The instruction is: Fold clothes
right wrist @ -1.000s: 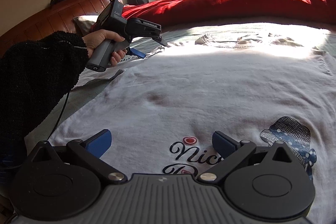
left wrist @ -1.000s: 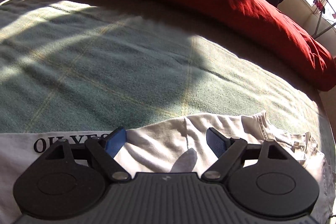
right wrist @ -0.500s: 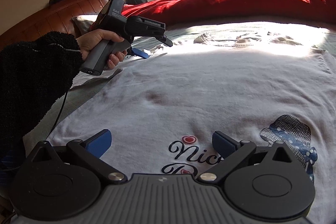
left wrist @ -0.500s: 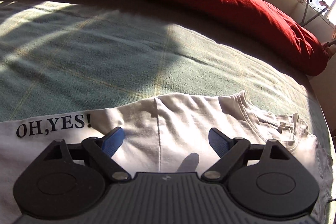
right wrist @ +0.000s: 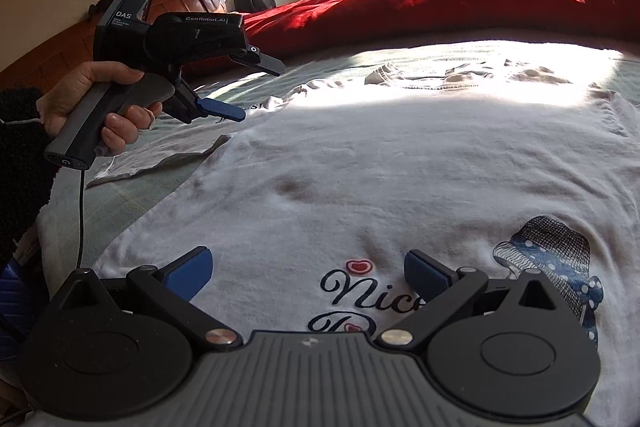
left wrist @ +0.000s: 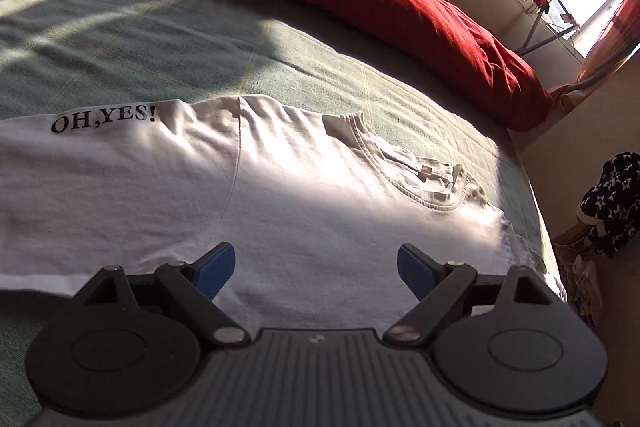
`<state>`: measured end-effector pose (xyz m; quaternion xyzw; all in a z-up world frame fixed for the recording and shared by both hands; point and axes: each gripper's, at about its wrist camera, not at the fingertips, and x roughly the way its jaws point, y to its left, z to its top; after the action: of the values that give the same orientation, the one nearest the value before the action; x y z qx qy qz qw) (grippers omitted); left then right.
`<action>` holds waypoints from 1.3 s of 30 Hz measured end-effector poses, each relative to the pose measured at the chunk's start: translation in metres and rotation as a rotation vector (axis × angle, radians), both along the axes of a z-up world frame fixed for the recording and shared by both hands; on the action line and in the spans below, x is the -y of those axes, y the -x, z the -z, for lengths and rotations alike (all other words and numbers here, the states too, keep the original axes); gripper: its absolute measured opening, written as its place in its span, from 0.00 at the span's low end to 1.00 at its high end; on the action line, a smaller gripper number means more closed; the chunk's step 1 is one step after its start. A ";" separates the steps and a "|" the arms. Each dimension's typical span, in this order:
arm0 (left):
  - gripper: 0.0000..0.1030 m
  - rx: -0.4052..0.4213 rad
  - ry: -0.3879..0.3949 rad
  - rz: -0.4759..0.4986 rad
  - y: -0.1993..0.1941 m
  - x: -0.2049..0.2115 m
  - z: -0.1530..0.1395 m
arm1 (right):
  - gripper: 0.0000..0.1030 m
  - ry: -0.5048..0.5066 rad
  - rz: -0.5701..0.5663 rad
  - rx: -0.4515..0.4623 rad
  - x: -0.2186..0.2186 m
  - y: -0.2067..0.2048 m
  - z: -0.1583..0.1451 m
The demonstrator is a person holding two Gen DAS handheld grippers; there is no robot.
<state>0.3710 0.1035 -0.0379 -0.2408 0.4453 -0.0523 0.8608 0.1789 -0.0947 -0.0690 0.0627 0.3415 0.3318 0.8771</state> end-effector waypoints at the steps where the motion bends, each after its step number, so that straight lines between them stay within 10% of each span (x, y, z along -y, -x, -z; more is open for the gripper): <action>1: 0.86 -0.018 -0.011 -0.015 0.003 0.000 0.007 | 1.00 0.002 0.000 0.001 0.000 0.000 0.000; 9: 0.86 -0.053 -0.022 -0.008 0.051 -0.011 0.001 | 1.00 -0.012 0.011 -0.017 0.002 0.000 -0.001; 14: 0.89 0.098 -0.022 -0.130 0.043 -0.047 -0.027 | 1.00 -0.013 0.015 -0.018 0.002 0.002 -0.002; 21: 0.88 -0.042 -0.074 -0.218 0.045 -0.079 0.018 | 1.00 -0.006 0.016 -0.019 0.001 0.001 -0.001; 39: 0.89 -0.001 -0.109 -0.292 0.069 -0.124 0.002 | 1.00 0.036 0.013 -0.003 -0.005 0.002 0.002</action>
<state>0.3019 0.2278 -0.0401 -0.2560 0.4082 0.0979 0.8708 0.1772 -0.0893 -0.0709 0.0493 0.3483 0.3199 0.8797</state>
